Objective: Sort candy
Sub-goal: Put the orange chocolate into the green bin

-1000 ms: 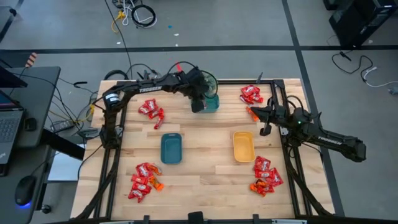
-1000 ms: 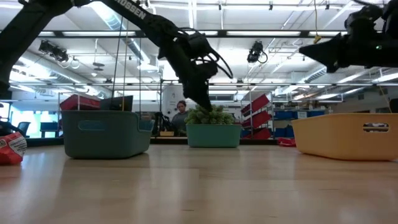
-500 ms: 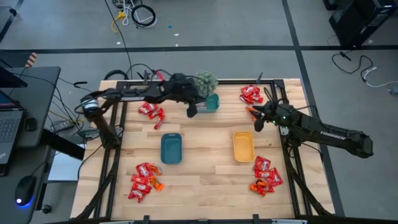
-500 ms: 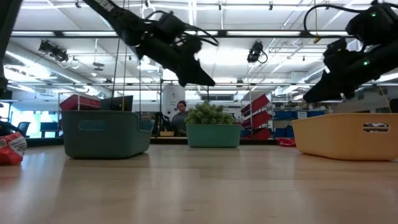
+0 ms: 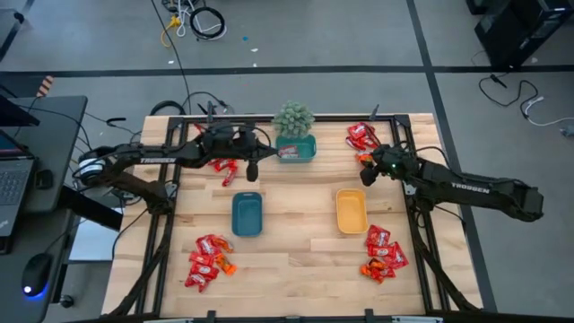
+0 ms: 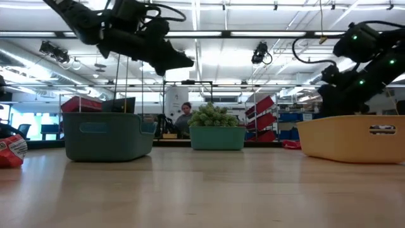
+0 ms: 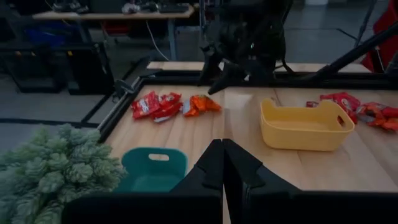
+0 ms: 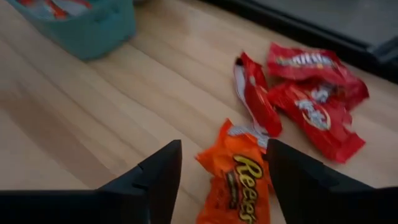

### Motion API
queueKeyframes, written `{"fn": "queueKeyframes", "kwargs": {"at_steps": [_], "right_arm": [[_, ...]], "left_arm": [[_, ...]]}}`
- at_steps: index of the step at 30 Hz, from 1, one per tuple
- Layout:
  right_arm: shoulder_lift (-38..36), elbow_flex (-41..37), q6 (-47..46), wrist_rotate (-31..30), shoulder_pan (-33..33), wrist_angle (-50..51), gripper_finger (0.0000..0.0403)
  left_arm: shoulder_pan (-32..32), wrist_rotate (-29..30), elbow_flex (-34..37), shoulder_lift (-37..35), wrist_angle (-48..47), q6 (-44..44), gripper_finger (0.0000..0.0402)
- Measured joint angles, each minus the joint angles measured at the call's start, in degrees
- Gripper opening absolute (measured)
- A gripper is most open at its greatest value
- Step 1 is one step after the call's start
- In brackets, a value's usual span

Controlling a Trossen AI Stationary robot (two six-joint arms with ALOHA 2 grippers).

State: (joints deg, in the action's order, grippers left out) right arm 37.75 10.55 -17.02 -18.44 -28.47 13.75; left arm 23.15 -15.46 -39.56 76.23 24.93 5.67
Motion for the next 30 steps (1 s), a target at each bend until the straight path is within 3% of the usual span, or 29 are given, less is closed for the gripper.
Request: {"fn": "queueKeyframes", "kwargs": {"at_steps": [7, 13, 18, 26, 30], "right_arm": [[6.2, 0.0, 0.1, 0.6, -1.4, -0.1, 0.026], [11.4, 0.0, 0.2, 0.5, -2.5, -2.0, 0.0251], [15.2, 0.0, 0.0, 0.5, -3.5, -3.4, 0.0194], [16.7, 1.8, 1.0, 1.2, -3.3, -1.8, 0.0035], [16.7, 6.8, 3.6, 1.2, -2.0, 0.5, 0.0023]], "left_arm": [[0.1, 0.8, 2.4, -0.5, 1.0, -0.3, 0.0001], [0.1, 1.2, 2.4, -0.6, 0.9, -1.3, 0.0001], [0.1, 1.2, 2.4, -0.6, 0.1, -1.2, 0.0001], [0.1, 0.7, 2.4, -0.6, 4.0, -0.1, 0.0], [0.7, -3.5, 2.4, -0.6, 8.3, 0.0, 0.0]]}}
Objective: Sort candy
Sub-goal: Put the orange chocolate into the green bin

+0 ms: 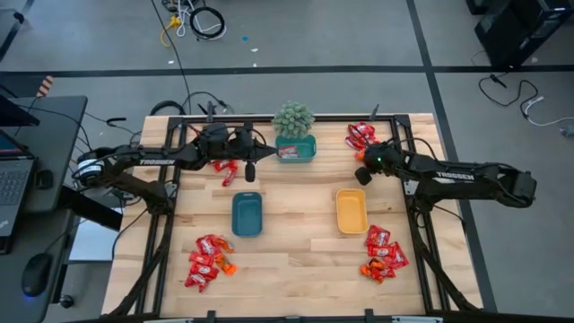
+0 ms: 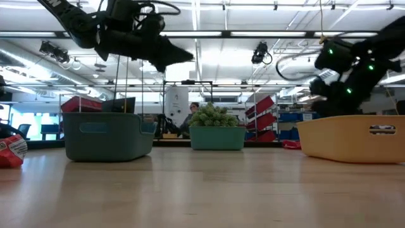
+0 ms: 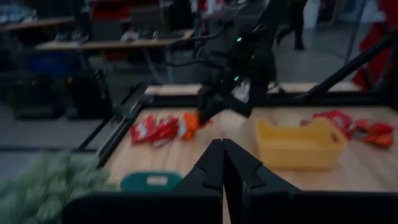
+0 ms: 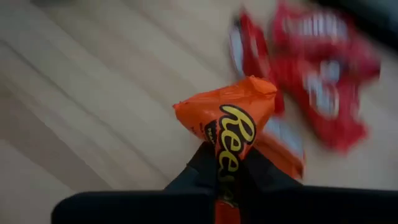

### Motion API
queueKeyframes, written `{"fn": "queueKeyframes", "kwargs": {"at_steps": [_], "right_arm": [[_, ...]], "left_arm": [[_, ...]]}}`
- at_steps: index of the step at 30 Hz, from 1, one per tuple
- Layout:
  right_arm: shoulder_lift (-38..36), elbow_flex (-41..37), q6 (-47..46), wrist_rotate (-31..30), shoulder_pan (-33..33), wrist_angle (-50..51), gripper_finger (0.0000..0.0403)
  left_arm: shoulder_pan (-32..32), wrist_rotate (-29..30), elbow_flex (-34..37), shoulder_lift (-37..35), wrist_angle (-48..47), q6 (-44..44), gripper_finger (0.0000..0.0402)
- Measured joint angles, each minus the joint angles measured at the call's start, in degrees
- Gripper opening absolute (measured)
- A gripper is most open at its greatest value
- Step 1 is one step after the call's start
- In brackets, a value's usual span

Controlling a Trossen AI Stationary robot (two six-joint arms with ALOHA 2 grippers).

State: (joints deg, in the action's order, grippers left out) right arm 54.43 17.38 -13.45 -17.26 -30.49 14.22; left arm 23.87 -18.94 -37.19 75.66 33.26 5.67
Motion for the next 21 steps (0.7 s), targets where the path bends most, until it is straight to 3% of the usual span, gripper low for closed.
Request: {"fn": "queueKeyframes", "kwargs": {"at_steps": [4, 8, 12, 17, 21], "right_arm": [[0.7, 5.4, 2.9, 3.2, 1.6, -2.1, 0.0039], [5.0, 8.7, 5.9, 8.4, 3.6, -10.1, 0.0028], [13.5, 13.4, 8.3, 12.2, 5.2, -16.9, 0.0021], [25.2, 23.6, 12.4, 15.5, 5.7, -17.4, 0.0031], [34.4, 31.1, 15.9, 17.3, 5.5, -16.5, 0.0025]], "left_arm": [[1.6, -3.3, 0.0, 0.0, 1.4, -1.0, 0.0], [2.5, -5.2, 0.1, 0.3, 2.0, -1.2, 0.0], [3.2, -5.3, 3.8, 0.9, 10.4, -1.9, 0.0], [4.2, -5.4, 10.2, 0.9, 25.6, -5.9, 0.0], [5.4, -5.5, 12.7, 0.9, 29.6, -6.3, 0.0]]}}
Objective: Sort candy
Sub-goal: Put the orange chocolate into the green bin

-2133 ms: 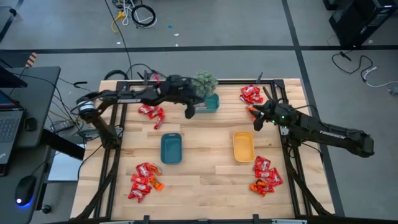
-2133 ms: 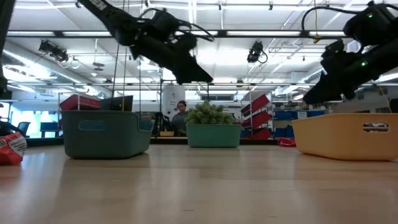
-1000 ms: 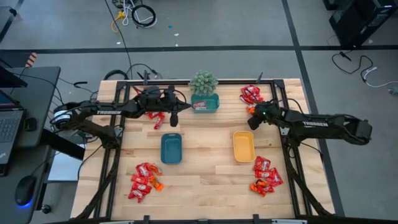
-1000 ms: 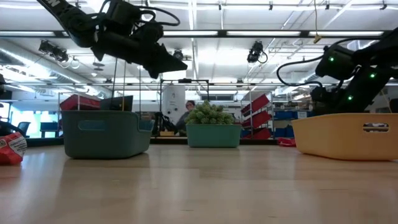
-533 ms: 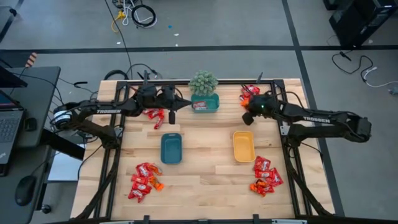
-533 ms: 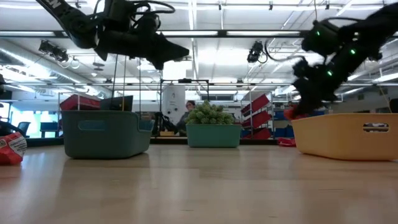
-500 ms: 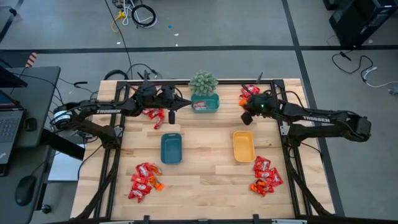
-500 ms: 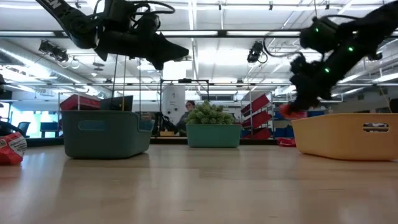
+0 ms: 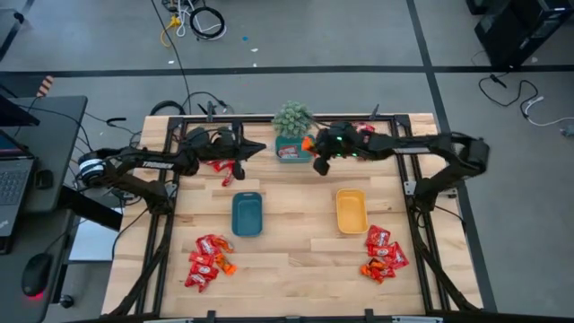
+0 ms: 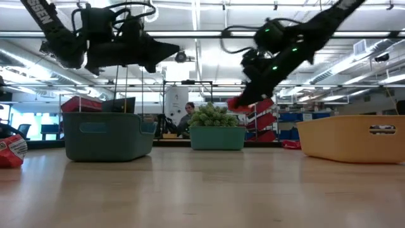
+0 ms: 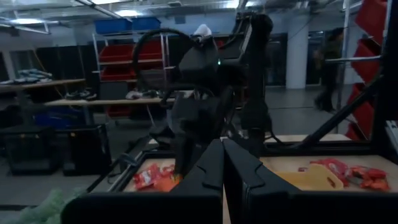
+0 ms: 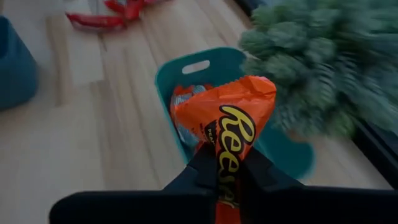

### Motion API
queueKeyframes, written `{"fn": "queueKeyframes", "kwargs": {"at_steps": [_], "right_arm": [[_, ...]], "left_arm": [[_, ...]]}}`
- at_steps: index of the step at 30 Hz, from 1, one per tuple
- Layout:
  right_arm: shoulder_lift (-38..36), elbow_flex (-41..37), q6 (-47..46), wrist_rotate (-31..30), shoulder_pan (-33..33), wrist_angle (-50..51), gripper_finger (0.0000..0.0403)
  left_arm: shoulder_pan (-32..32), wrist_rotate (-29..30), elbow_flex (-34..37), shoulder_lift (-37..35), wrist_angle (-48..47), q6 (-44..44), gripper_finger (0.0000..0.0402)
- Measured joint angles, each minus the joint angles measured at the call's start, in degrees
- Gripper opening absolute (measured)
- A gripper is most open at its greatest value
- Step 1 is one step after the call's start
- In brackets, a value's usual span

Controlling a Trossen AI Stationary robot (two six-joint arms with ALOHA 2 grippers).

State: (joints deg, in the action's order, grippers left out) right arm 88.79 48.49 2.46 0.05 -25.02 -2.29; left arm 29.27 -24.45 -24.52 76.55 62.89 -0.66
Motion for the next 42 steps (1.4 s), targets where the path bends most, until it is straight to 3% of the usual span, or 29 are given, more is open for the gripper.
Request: {"fn": "queueKeyframes", "kwargs": {"at_steps": [8, 15, 22, 33, 37, 42], "right_arm": [[12.8, 11.6, 2.5, 0.6, -1.1, 6.8, 0.0037], [16.4, 14.3, 2.2, 1.3, -1.0, 8.3, 0.0047], [14.6, 14.3, 2.1, 1.1, -1.0, 9.9, 0.0081], [13.3, 14.3, 3.3, 1.0, -0.7, 13.0, 0.0209], [7.2, 14.3, 3.8, -0.2, -0.1, 21.3, 0.0227], [-1.3, 13.6, 3.8, -3.2, 0.0, 36.7, 0.022]], "left_arm": [[0.1, 0.1, 0.4, 0.0, -3.1, 0.2, 0.0], [0.1, 0.1, 0.4, 0.0, -3.5, 0.2, 0.0001], [0.1, 0.2, 0.4, 0.0, -4.8, 0.2, 0.0004], [0.1, 0.4, 0.4, 0.0, -5.7, 0.3, 0.0005], [0.1, 0.5, 0.4, 0.0, -5.8, 0.2, 0.0005], [0.1, 0.5, 0.4, 0.0, -5.8, 0.2, 0.0005]]}}
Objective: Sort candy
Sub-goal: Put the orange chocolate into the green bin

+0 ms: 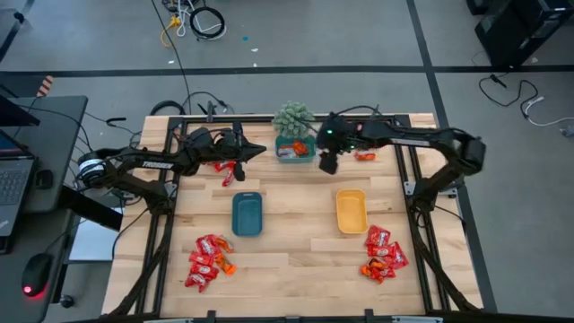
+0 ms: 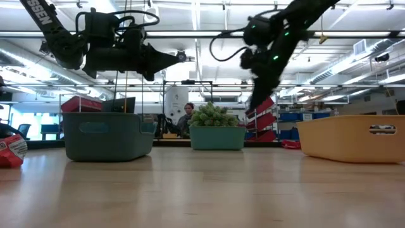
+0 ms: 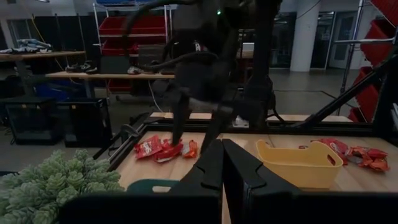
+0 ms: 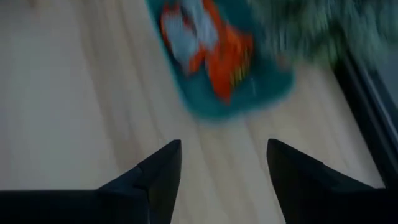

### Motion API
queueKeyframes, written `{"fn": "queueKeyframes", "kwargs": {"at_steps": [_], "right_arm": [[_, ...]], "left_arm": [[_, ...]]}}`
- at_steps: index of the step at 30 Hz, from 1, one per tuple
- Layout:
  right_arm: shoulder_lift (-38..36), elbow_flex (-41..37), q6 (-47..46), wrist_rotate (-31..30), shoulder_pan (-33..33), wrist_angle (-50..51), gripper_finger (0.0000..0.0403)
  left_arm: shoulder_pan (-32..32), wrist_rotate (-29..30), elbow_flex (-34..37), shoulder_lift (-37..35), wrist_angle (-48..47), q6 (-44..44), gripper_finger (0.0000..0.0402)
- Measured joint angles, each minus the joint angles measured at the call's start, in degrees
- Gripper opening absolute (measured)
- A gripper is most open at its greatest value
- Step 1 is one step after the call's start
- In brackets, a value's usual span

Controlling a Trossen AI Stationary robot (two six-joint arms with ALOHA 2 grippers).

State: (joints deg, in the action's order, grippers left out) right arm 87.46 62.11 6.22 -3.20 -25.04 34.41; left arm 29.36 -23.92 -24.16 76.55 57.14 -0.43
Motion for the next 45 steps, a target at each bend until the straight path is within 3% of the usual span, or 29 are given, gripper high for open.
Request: {"fn": "queueKeyframes", "kwargs": {"at_steps": [6, 12, 18, 27, 32, 40, 45], "right_arm": [[-6.9, -9.8, 0.4, -0.1, -2.8, 4.5, 0.0219], [-8.3, -19.5, -1.4, -1.6, -8.2, 0.8, 0.0218], [-7.9, -23.9, -2.6, -8.5, -13.1, -1.0, 0.0217], [-7.9, -27.9, -1.8, -5.3, -19.1, -5.9, 0.0202], [-8.0, -28.0, -3.0, -1.9, -20.5, -6.6, 0.0159], [-8.0, -26.1, -1.2, 0.5, -19.6, -3.3, 0.0013], [-9.8, -21.4, -1.5, 5.1, -16.5, 1.1, 0.0018]], "left_arm": [[0.0, 0.0, 0.0, 0.0, 0.1, 0.0, 0.0005], [0.0, 0.0, 0.0, 0.0, 0.2, 0.0, 0.0005], [0.0, 0.0, 0.0, 0.0, 0.2, -0.1, 0.0005], [0.0, 0.0, 0.0, 0.0, 0.4, 0.0, 0.0005], [0.0, 0.0, 0.0, 0.0, 0.4, 0.1, 0.0005], [0.0, 0.0, 0.0, 0.0, 0.4, 0.1, 0.0005], [0.0, 0.2, 0.0, 0.0, 0.4, -1.6, 0.0005]]}}
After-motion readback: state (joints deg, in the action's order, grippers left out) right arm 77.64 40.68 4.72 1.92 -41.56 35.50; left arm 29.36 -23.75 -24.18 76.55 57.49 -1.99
